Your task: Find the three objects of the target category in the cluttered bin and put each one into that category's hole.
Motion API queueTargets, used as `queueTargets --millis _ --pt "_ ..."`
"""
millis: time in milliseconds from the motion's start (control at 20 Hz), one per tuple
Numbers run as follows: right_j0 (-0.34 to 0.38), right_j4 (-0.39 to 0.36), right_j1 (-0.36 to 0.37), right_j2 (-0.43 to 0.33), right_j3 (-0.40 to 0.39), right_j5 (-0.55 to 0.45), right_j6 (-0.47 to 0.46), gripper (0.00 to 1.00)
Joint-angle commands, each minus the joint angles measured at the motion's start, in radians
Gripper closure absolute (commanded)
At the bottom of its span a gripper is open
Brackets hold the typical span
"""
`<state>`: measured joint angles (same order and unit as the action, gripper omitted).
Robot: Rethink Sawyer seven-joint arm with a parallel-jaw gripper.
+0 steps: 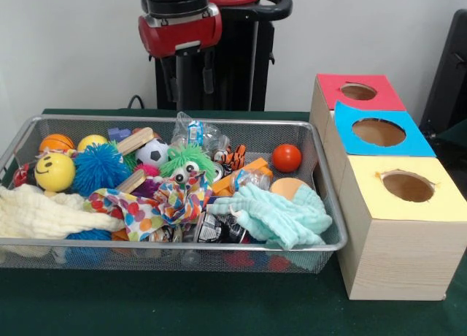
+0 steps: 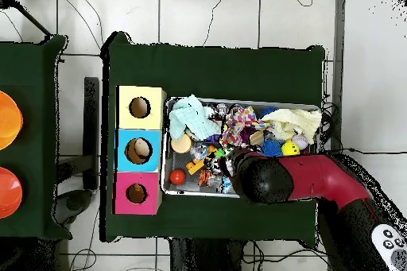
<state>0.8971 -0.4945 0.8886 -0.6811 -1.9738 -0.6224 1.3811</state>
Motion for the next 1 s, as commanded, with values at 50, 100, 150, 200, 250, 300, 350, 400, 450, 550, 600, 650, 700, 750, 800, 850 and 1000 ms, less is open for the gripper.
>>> queueTargets --millis 50,100,150,200,250,300,350,400,450,550,600,650,700,750,800,850,1000 --pt "0.062 -0.086 -0.028 -0.084 -0.117 0.065 -0.141 0.00" --pt "0.069 -0.088 -0.030 -0.089 -0.120 0.064 -0.143 0.00" --pt "0.076 -0.091 -0.033 -0.094 -0.123 0.068 -0.142 0.00" --pt "0.084 -0.099 -0.036 -0.097 -0.127 0.073 -0.144 0.00" --pt "0.089 -0.110 -0.039 -0.098 -0.132 0.080 -0.145 0.00" --pt "0.095 -0.122 -0.043 -0.099 -0.134 0.087 -0.145 0.00" --pt "0.098 -0.136 -0.049 -0.098 -0.135 0.094 -0.144 0.00" --pt "0.100 -0.150 -0.054 -0.097 -0.136 0.100 -0.141 0.00" --pt "0.102 -0.163 -0.059 -0.096 -0.136 0.107 -0.138 0.00" --pt "0.101 -0.187 -0.063 -0.093 -0.142 0.121 -0.124 0.00" --pt "0.098 -0.196 -0.061 -0.092 -0.147 0.126 -0.115 0.00" --pt "0.097 -0.205 -0.058 -0.091 -0.153 0.133 -0.107 0.00" --pt "0.097 -0.210 -0.053 -0.092 -0.160 0.137 -0.100 0.00" --pt "0.097 -0.216 -0.048 -0.092 -0.167 0.142 -0.094 0.00" --pt "0.098 -0.223 -0.045 -0.092 -0.174 0.151 -0.088 0.00" --pt "0.096 -0.235 -0.043 -0.088 -0.181 0.161 -0.081 0.00" --pt "0.076 -0.281 -0.048 -0.060 -0.197 0.204 -0.042 0.00"
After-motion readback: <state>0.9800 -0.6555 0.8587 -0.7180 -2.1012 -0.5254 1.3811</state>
